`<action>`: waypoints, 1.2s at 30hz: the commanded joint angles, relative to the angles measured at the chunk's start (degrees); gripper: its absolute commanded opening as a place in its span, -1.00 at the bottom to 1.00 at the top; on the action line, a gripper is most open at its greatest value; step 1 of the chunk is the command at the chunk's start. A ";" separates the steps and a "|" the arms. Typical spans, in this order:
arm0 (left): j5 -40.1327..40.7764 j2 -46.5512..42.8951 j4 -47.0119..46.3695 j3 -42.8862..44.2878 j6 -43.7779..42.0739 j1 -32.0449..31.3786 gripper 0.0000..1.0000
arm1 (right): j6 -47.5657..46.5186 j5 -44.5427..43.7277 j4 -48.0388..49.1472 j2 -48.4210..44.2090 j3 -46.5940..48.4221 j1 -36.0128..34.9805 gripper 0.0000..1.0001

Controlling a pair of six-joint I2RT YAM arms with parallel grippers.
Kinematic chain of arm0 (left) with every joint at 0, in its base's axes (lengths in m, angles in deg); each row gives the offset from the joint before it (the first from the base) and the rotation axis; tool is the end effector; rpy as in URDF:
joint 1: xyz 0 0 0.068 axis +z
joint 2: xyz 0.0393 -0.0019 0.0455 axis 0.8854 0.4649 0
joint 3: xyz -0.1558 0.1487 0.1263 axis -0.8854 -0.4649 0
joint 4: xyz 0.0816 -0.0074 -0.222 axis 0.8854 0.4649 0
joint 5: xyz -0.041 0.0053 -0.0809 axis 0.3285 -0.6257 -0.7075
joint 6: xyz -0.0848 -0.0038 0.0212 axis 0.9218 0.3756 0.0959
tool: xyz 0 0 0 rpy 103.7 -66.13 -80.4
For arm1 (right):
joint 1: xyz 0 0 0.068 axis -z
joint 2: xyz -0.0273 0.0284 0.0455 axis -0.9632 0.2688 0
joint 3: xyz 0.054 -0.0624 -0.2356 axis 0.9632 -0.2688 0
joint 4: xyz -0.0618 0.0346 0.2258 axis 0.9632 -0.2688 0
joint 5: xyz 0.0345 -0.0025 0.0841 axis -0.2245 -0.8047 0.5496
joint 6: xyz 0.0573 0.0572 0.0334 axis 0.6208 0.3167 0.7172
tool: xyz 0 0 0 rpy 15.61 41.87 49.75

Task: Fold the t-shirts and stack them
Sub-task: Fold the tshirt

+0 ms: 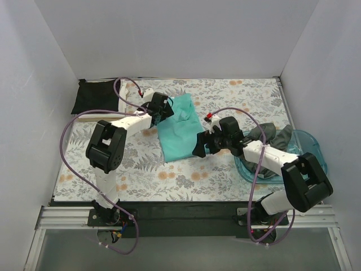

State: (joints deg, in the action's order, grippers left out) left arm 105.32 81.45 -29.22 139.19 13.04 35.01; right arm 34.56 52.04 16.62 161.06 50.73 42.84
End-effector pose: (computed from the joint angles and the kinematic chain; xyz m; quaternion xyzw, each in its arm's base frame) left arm 0.3900 -0.1668 0.1451 -0.4773 0.7838 -0.1745 0.3570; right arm 0.2489 0.1859 0.1688 -0.2203 0.8558 0.3195 0.3421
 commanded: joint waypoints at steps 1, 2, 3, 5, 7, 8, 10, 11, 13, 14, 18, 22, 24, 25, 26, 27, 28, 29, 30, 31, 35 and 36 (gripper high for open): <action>5.01 -2.46 4.38 2.71 -1.39 0.22 0.79 | 0.10 -6.06 -0.69 -4.22 -0.31 0.11 0.97; 3.01 -4.73 4.38 0.96 -0.69 0.22 0.79 | 0.28 -8.94 -1.31 -4.76 -0.32 0.19 0.97; 1.77 -6.40 4.29 -0.27 -0.25 0.22 0.79 | 0.63 -10.28 -1.57 -5.37 -0.32 0.11 0.97; -2.52 -11.40 4.38 -4.91 1.33 0.22 0.79 | 1.50 -13.87 -1.93 -6.87 -0.49 0.20 0.97; -5.96 -14.93 4.82 -9.05 4.31 -0.13 0.79 | 2.56 -15.03 -2.02 -7.48 -0.84 0.37 0.97; -8.76 -18.95 4.82 -13.60 5.46 -0.66 0.79 | 2.91 -15.30 -2.02 -7.49 -0.76 0.72 0.97; -10.98 -22.49 4.73 -18.46 9.06 -1.97 0.79 | 4.31 -14.69 -2.19 -6.96 -0.67 1.25 0.97; -11.59 -24.16 4.73 -22.74 10.12 -3.81 0.79 | 4.67 -13.82 -2.19 -6.61 -0.67 2.03 0.97; -11.34 -28.47 4.99 -26.11 12.85 -6.80 0.79 | 6.07 -13.19 -2.28 -5.39 -0.49 2.83 0.95; -10.55 -29.61 5.08 -27.95 13.81 -9.86 0.79 | 6.43 -12.24 -2.54 -4.77 -0.32 3.70 0.91; -10.63 -35.33 6.05 -34.20 18.47 -14.63 0.76 | 7.22 -9.50 -2.72 -2.83 -0.67 5.12 0.83; -7.57 -38.15 6.05 -39.21 20.50 -15.07 0.55 | 7.22 -8.53 -2.72 -1.08 -0.67 5.38 0.72; -6.68 -37.36 6.14 -39.66 20.85 -15.07 0.40 | 6.79 -8.45 -2.81 -0.55 -0.67 5.38 0.69; -5.98 -36.84 6.14 -39.66 21.03 -15.07 0.32 | 6.70 -8.45 -2.81 -0.20 -0.75 5.47 0.69; -3.97 -35.70 6.22 -39.75 21.29 -15.07 0.26 | 6.61 -8.53 -2.81 -0.02 -0.84 5.38 0.65; -3.26 -35.25 6.31 -39.57 21.73 -14.99 0.24 | 6.52 -8.62 -2.81 0.07 -0.84 5.38 0.64; -2.99 -34.81 6.31 -39.22 21.64 -15.07 0.23 | 6.43 -8.45 -2.81 0.33 -0.93 5.47 0.61; -2.99 -34.20 6.23 -38.61 21.64 -15.07 0.20 | 6.34 -8.45 -2.81 0.34 -1.02 5.47 0.58; -2.81 -33.41 6.05 -38.43 21.64 -14.99 0.19 | 6.34 -8.62 -2.81 0.60 -1.02 5.47 0.57; -2.81 -32.88 5.96 -38.26 21.64 -15.07 0.18 | 6.26 -8.80 -2.81 0.77 -1.11 5.47 0.52; -2.81 -30.95 5.96 -37.99 21.64 -14.99 0.05 | 6.17 -8.36 -2.81 1.65 -1.46 5.38 0.42; -3.59 -29.99 5.70 -37.99 21.73 -14.99 0.02 | 6.17 -8.36 -2.81 2.18 -1.55 5.38 0.40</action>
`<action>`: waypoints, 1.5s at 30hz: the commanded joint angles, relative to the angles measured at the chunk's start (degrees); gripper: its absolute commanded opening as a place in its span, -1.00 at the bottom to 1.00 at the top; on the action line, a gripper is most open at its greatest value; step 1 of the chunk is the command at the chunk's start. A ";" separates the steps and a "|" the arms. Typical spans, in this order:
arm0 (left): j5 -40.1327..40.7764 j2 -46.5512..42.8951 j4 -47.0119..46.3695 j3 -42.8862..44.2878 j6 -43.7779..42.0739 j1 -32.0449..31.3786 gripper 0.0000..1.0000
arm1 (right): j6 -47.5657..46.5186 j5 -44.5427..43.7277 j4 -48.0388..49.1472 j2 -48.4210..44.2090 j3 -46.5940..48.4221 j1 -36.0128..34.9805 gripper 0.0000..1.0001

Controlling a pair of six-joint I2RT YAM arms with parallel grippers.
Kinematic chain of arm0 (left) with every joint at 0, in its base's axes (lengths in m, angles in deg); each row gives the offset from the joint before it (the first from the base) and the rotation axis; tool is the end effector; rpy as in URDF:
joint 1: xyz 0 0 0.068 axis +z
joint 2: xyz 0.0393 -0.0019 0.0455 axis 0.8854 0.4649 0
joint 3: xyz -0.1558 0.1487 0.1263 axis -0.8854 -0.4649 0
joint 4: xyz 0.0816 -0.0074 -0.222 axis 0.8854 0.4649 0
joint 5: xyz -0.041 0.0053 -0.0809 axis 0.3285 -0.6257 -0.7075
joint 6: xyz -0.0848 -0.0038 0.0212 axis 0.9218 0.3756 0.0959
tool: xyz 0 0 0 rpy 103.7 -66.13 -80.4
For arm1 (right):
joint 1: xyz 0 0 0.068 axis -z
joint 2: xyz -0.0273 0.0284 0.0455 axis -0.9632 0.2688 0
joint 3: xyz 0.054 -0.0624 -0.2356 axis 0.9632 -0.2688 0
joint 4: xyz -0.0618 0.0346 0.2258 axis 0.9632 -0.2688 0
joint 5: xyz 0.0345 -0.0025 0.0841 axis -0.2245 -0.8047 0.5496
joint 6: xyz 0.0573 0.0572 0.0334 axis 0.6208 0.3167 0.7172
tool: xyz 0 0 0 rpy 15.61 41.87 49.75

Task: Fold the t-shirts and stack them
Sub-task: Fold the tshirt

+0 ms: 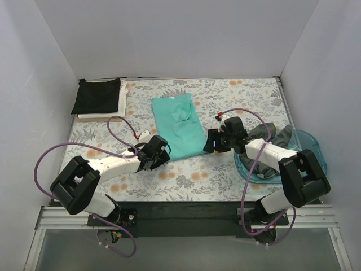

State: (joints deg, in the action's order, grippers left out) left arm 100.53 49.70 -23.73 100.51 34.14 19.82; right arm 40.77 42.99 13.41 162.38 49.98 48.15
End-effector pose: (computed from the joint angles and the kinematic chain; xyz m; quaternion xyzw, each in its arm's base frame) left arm 0.2062 -0.1556 0.1166 -0.5098 0.8082 -0.1927 0.2232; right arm 0.2666 0.1498 0.1493 -0.0959 0.9055 0.2455 0.3325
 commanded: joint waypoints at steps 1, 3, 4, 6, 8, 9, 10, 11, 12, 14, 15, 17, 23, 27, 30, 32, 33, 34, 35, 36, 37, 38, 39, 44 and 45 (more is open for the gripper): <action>0.58 2.22 -0.14 0.61 0.55 0.20 -0.02 | 0.05 0.60 0.40 1.13 -0.80 0.07 0.36; -0.65 4.06 -1.62 0.17 0.03 0.20 -0.13 | -0.04 0.69 0.40 2.09 -0.45 0.07 0.27; -0.92 5.02 -1.89 0.26 -0.06 0.20 -0.23 | -0.04 1.21 0.40 2.45 -0.28 0.07 0.21; -1.53 6.26 -1.81 0.69 -0.33 0.20 -0.44 | -0.13 1.31 0.40 3.41 0.34 0.16 0.12; -2.07 7.23 -1.90 0.87 -0.50 0.12 -0.57 | -0.04 0.25 -0.99 4.12 1.04 0.07 0.09; -2.42 7.41 -1.90 0.87 -0.76 0.12 -0.65 | -0.04 -0.01 -1.18 4.82 1.30 0.07 0.08; -2.51 7.49 -1.81 0.87 -1.03 0.20 -0.68 | -0.04 -0.71 -1.18 5.09 1.39 0.16 0.05; -2.42 7.50 -1.81 0.79 -1.29 0.20 -0.73 | -0.04 -0.89 -1.26 5.52 1.57 0.16 0.04; -2.51 7.50 -1.81 0.70 -1.47 0.20 -0.82 | -0.04 -0.89 -1.35 6.31 1.74 0.16 0.04; -2.94 7.50 -1.90 0.43 -1.91 0.12 -1.00 | -0.04 -0.89 -1.27 7.02 1.92 0.16 0.01; -2.86 7.50 -1.81 0.35 -1.91 0.12 -1.00 | -0.21 -0.98 -1.27 7.81 2.01 0.16 -0.02; -2.95 7.50 -1.90 0.08 -2.00 0.12 -1.00 | -0.39 -0.89 -1.27 8.43 2.54 0.07 -0.13; -5.31 5.48 -1.90 -1.32 -2.09 0.03 -1.00 | -2.23 2.09 -1.35 8.09 2.80 0.16 -0.97; -7.33 0.74 -1.20 -3.51 -3.31 -1.02 -1.00 | -3.20 4.03 -2.67 1.96 0.17 -0.11 -0.97; -8.13 -5.76 1.25 -5.01 -3.67 -2.78 -1.00 | -3.64 4.21 -4.25 -5.61 -3.52 -0.63 -0.97; -8.48 -11.20 3.36 -5.54 -3.76 -4.71 -1.00 | -3.56 3.51 -6.01 -11.48 -5.10 -1.25 -0.97; -8.74 -12.79 3.81 -5.89 -3.84 -6.02 -1.00 | -3.47 3.50 -7.75 -13.35 -6.41 -1.42 -0.97; -11.27 -15.94 3.99 -5.89 -4.80 -6.65 -1.00 | -3.38 3.85 -8.55 -15.20 -6.86 -2.03 -0.97; -12.17 -17.36 4.69 -5.81 -4.90 -7.17 -1.00 | -2.68 3.68 -9.34 -18.69 -7.39 -2.39 -0.97; -13.04 -18.68 4.78 -5.81 -4.98 -8.48 -1.00 | -2.33 3.59 -10.92 -20.47 -7.74 -2.57 -0.97; -14.36 -20.18 4.87 -5.63 -5.16 -9.02 -1.00 | -2.15 3.24 -11.63 -22.14 -7.75 -3.18 -0.97; -15.07 -22.45 5.04 -5.46 -5.51 -9.37 -1.00 | -1.97 3.15 -12.42 -25.12 -7.66 -3.27 -0.97; -15.68 -23.61 5.13 -5.28 -5.69 -9.64 -1.00 | -1.97 3.15 -14.08 -26.45 -7.48 -3.53 -0.97; -17.45 -28.71 5.83 -1.95 -7.62 -10.43 -1.00 | -2.41 3.68 -17.52 -31.38 -3.71 -3.80 -0.97; -16.84 -29.85 6.53 -1.16 -8.06 -10.43 -1.00 | -2.76 3.85 -18.22 -32.26 -3.01 -3.80 -0.97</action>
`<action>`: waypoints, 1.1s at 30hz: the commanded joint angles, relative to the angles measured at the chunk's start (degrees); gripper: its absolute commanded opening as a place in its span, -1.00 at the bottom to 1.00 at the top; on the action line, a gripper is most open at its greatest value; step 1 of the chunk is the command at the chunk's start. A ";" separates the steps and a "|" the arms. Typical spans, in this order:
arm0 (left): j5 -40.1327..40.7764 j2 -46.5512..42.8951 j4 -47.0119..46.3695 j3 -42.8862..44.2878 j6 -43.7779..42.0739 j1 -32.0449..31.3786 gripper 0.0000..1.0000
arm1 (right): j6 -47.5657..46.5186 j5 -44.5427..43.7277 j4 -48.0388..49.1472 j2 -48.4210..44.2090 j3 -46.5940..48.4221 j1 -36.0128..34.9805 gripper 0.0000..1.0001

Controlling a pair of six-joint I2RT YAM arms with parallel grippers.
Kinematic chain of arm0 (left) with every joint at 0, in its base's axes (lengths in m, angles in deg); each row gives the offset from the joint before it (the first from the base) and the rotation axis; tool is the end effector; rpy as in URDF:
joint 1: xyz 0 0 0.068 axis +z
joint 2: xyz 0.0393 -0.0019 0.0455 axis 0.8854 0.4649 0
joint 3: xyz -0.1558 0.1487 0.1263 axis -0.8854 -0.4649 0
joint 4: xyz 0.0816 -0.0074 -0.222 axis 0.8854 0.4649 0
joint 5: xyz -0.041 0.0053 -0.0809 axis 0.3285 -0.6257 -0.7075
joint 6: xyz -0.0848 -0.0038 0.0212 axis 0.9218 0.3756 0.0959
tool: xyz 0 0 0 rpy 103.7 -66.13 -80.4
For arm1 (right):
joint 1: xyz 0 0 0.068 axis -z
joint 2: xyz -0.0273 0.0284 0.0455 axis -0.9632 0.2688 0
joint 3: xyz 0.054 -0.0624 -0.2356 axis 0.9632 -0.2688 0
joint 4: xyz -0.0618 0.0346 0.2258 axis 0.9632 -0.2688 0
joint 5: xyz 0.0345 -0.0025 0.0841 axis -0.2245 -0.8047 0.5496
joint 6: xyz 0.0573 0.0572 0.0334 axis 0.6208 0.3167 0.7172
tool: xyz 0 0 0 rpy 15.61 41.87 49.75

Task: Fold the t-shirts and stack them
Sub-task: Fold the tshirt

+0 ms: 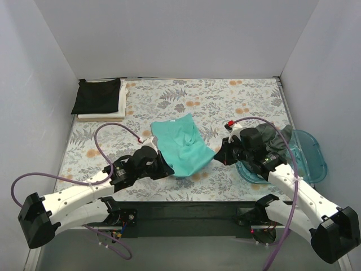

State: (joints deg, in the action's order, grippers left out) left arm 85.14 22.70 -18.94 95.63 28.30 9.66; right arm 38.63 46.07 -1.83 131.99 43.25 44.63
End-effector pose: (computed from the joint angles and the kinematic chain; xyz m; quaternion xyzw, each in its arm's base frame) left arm 0.1344 -0.1693 0.1825 -0.3503 0.8479 -0.3765 0.1292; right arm 0.1852 0.1295 0.2101 -0.1561 0.8630 0.2937 0.3803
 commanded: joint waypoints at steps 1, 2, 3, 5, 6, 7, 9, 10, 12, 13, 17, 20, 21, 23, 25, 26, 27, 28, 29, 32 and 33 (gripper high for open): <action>-0.92 -3.39 1.75 4.25 -2.40 -0.35 -1.00 | -1.84 0.25 -3.52 -1.97 4.69 -0.28 -0.97; -0.14 -3.74 1.93 5.21 -2.40 -0.36 -1.00 | -2.11 -0.36 -3.87 -1.88 6.70 -0.28 -0.97; 1.96 -4.18 2.02 5.83 -2.75 -0.27 -1.00 | -2.46 -1.07 -4.39 -1.62 7.68 -0.28 -0.97; 4.09 -4.27 2.19 6.98 -2.75 -0.27 -1.00 | -3.26 -2.12 -4.58 -0.66 10.58 -0.19 -0.97; 5.83 -4.27 2.37 7.76 -2.75 -0.35 -1.00 | -3.61 -2.39 -4.49 -0.13 11.72 -0.28 -0.97; 7.42 -4.18 2.80 8.20 -1.80 -0.27 -1.00 | -3.87 -2.65 -4.49 0.31 12.60 -0.28 -0.97; 11.53 -3.83 4.21 9.52 -1.00 -0.27 -1.00 | -4.66 -3.44 -4.49 2.06 15.32 -0.19 -0.97; 12.87 -3.14 4.82 10.05 0.48 -0.35 -1.00 | -4.93 -4.23 -4.57 2.68 16.12 -0.28 -0.97; 16.72 -2.34 7.19 12.15 1.98 -0.27 -1.00 | -5.63 -4.76 -4.31 4.88 18.66 -0.19 -0.97; 17.88 -1.29 7.99 12.77 3.47 -0.27 -1.00 | -5.98 -4.76 -4.23 5.75 19.63 -0.28 -0.97; 22.80 1.43 10.35 15.67 5.59 -0.27 -1.00 | -7.56 -5.64 -4.14 11.72 24.46 -0.19 -0.97; 27.11 3.80 13.17 18.75 6.65 0.00 -1.00 | -8.62 -4.94 -4.22 16.11 28.59 -0.10 -0.97; 27.99 4.34 13.61 19.45 7.09 0.26 -1.00 | -9.23 -4.68 -4.22 17.18 29.47 -0.10 -0.97; 29.22 5.65 14.58 21.12 7.09 0.87 -1.00 | -9.67 -4.59 -4.31 20.25 32.55 -0.01 -0.97; 29.84 7.41 14.76 22.00 6.92 2.01 -1.00 | -10.63 -4.33 -4.22 22.10 35.53 0.33 -0.97; 30.45 7.94 14.94 22.88 6.83 2.54 -1.00 | -10.99 -4.24 -4.40 23.85 36.42 0.42 -0.97; 30.55 8.82 14.59 23.06 6.13 3.68 -1.00 | -11.25 -3.98 -4.49 24.74 37.38 0.42 -0.97; 30.29 9.09 13.80 23.06 5.43 4.30 -1.00 | -11.69 -3.36 -4.57 25.44 38.26 0.60 -0.97; 29.76 9.44 12.23 23.06 4.64 5.00 -1.00 | -11.96 -3.10 -4.75 26.93 39.75 0.77 -0.97; 28.09 10.93 9.58 23.15 2.44 7.99 -1.00 | -12.49 -2.83 -5.28 29.39 41.69 1.21 -0.97; 27.30 11.37 8.97 23.50 1.91 9.73 -1.00 | -12.49 -2.83 -5.45 29.93 42.05 1.65 -0.97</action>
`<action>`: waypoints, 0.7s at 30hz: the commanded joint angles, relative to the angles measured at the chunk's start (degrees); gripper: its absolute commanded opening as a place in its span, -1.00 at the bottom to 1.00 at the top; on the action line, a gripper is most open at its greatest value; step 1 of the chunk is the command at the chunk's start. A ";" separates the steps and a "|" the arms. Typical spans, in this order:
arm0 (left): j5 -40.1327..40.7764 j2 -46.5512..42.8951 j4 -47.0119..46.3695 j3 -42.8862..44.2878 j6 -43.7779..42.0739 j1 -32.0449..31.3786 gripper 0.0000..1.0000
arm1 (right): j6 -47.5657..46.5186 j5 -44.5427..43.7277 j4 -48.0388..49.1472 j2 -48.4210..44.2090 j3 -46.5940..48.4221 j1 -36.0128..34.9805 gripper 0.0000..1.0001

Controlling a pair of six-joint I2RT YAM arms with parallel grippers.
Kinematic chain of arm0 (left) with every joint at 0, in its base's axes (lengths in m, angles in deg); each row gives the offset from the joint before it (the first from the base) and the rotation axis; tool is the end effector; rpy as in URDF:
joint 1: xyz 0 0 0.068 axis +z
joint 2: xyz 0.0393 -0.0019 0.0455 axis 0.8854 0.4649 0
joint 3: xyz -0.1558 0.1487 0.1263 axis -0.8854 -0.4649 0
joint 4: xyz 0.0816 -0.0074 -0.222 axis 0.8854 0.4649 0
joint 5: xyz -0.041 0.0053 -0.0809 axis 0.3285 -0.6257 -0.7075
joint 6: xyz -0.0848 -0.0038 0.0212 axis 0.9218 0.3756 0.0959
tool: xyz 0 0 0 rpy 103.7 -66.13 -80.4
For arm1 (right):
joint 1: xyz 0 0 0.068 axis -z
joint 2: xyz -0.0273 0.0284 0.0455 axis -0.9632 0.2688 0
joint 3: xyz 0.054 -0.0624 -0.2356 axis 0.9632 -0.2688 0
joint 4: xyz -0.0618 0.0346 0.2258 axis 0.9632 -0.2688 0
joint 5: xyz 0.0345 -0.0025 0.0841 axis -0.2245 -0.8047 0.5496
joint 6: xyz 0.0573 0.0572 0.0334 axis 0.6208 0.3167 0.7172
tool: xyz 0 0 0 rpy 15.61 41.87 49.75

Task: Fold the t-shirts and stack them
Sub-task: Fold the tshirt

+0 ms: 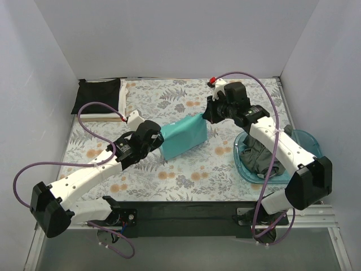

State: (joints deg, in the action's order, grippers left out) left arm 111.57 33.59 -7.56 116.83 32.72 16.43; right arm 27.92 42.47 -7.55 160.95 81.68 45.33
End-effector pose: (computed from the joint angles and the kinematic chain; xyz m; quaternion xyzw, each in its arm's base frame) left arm 0.1993 -0.1507 0.2509 -0.4977 0.7458 -0.2931 0.3319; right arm 0.2903 0.1794 0.3012 -0.2168 0.8361 0.2360 0.4453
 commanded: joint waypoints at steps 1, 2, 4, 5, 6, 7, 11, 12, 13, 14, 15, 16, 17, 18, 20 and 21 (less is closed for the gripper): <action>0.43 1.36 -2.60 2.47 -2.95 3.93 -1.00 | -1.86 0.95 0.36 2.02 4.06 1.13 -0.97; -0.35 1.80 -3.30 2.65 -3.47 4.99 -1.00 | -1.87 1.21 0.27 2.64 4.50 1.22 -0.97; -1.32 3.21 -4.70 3.00 -4.70 7.19 -1.00 | -2.21 2.09 0.45 4.65 6.26 1.66 -0.97; -1.50 3.82 -4.97 3.26 -5.06 7.63 -1.00 | -2.39 2.27 0.27 5.36 6.70 1.83 -0.97; -1.50 4.44 -5.24 3.88 -5.41 8.42 -1.00 | -2.48 2.44 0.45 6.15 7.83 2.27 -0.97; -1.50 4.97 -5.59 4.23 -5.85 8.86 -1.00 | -2.65 3.14 0.36 7.90 8.46 2.54 -0.97; -2.29 8.39 -7.25 5.55 -7.34 10.44 -1.00 | -3.01 5.34 0.36 12.82 11.62 3.68 -0.97; -2.73 9.70 -7.70 5.81 -8.13 11.40 -1.00 | -2.92 5.52 0.45 13.97 12.32 3.94 -0.97; -3.08 10.50 -8.57 6.34 -8.31 11.85 -1.00 | -3.09 5.61 0.45 15.98 13.72 4.12 -0.97; -3.43 11.20 -8.84 6.69 -8.48 12.90 -1.00 | -3.10 5.70 0.45 17.05 14.43 4.29 -0.97; -3.70 13.13 -8.93 7.22 -8.49 13.60 -1.00 | -3.01 5.70 0.36 18.10 15.22 4.64 -0.97; -4.22 14.01 -9.02 7.66 -8.49 14.13 -1.00 | -2.83 5.78 0.45 20.02 16.36 4.82 -0.97; -4.84 15.15 -9.11 8.62 -8.57 14.66 -1.00 | -2.66 5.87 0.53 20.91 17.15 5.08 -0.97; -5.28 16.82 -9.19 9.06 -8.75 15.88 -1.00 | -2.57 6.05 0.54 21.97 17.86 5.43 -0.97; -7.11 19.37 -10.16 10.03 -9.88 17.29 -1.00 | -2.13 6.22 0.45 25.39 19.61 5.87 -0.97; -7.74 19.39 -10.68 10.38 -9.89 17.82 -1.00 | -1.95 6.22 0.53 25.41 20.15 6.14 -0.97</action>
State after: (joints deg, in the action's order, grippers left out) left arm 105.47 52.10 -16.82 124.57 25.00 32.28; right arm 25.86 47.93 -8.17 184.87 97.63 50.38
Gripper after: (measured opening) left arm 0.010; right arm 0.023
